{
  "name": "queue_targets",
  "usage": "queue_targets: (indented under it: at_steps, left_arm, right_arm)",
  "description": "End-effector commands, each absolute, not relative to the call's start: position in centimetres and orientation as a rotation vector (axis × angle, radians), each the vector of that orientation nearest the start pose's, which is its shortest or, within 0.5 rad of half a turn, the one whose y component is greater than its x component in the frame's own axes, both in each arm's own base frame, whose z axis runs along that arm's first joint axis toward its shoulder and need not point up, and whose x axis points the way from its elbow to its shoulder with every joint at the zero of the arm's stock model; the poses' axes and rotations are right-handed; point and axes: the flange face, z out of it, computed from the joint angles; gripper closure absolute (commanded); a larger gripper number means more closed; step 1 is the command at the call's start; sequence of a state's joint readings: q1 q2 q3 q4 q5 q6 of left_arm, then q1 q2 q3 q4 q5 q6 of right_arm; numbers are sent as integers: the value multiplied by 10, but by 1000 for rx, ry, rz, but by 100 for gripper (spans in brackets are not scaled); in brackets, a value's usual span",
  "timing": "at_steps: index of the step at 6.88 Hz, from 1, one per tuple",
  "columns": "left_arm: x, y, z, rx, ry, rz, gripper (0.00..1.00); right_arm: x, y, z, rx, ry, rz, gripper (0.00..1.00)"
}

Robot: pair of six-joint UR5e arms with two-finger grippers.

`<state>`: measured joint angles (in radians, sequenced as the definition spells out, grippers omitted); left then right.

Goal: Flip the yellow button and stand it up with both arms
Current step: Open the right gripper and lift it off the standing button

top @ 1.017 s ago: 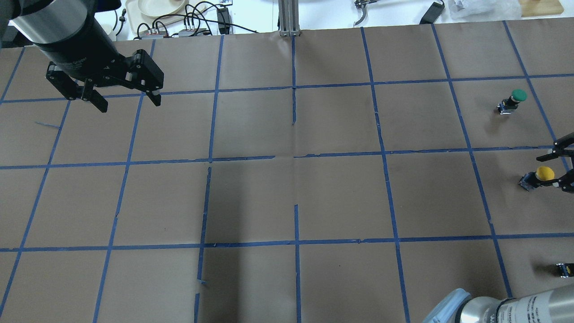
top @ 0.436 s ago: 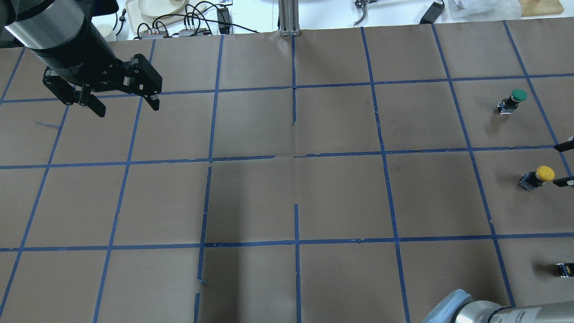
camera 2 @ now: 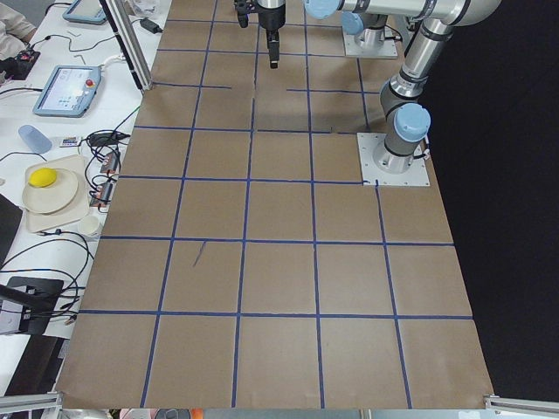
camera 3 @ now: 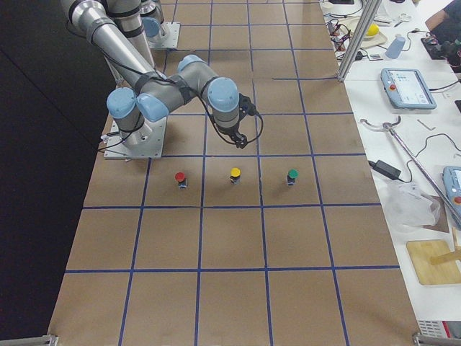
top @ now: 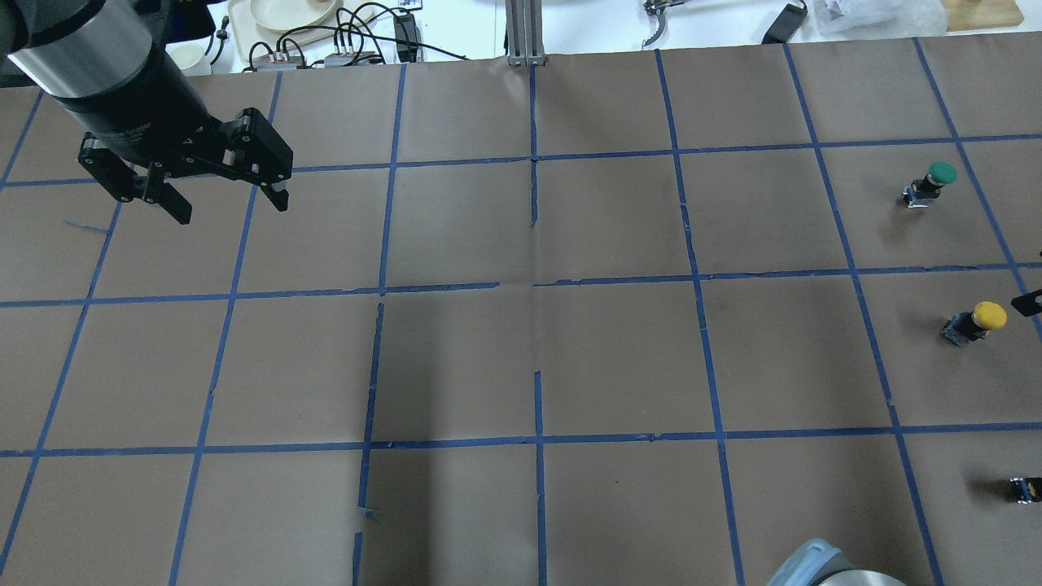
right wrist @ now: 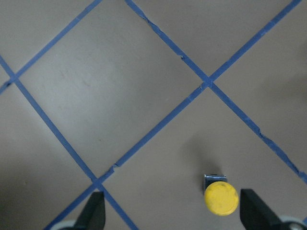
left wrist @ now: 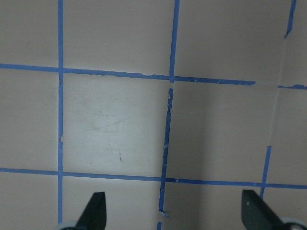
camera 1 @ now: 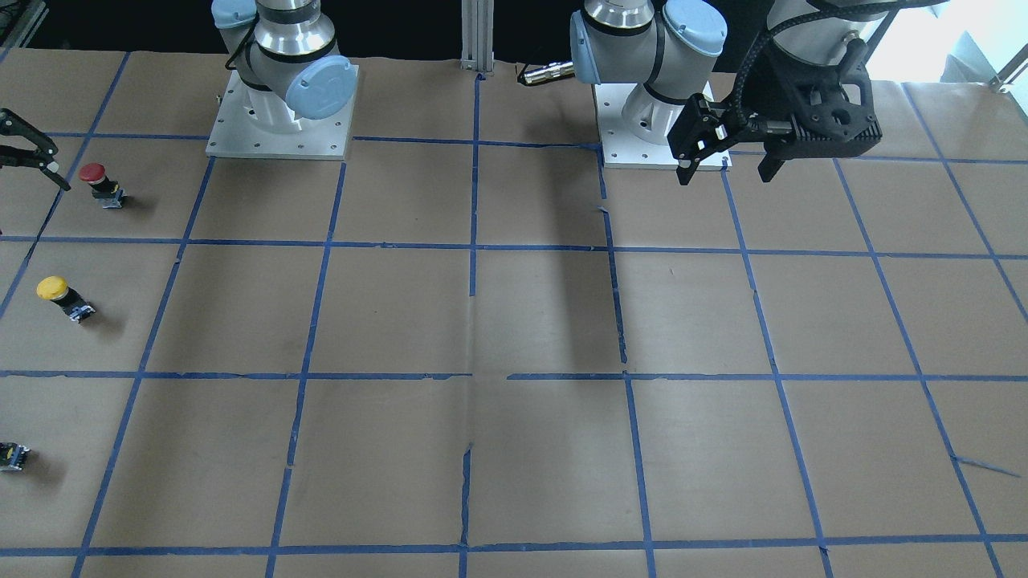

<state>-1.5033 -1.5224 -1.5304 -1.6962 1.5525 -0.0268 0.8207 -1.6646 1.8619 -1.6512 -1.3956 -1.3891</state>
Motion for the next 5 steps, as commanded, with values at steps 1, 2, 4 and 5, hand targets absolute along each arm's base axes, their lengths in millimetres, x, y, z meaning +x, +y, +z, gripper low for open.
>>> queue_targets:
  at_steps: [1,2,4,5]
  left_arm:
    - [-99,-480,523,-165,3155,48,0]
    - [-97,-486,529,-167,3154,36,0]
    - [-102,-483,521,-148,3147,84,1]
    - [-101,-484,527,-138,3148,60,1]
  right_arm:
    - [-99,-427,446,-469,3000,-15,0]
    - [-57,-431,454,-196,3039,-4,0]
    - [15,-423,457,92,3118,133,0]
    - [40,-414,472,135,3189,129,0]
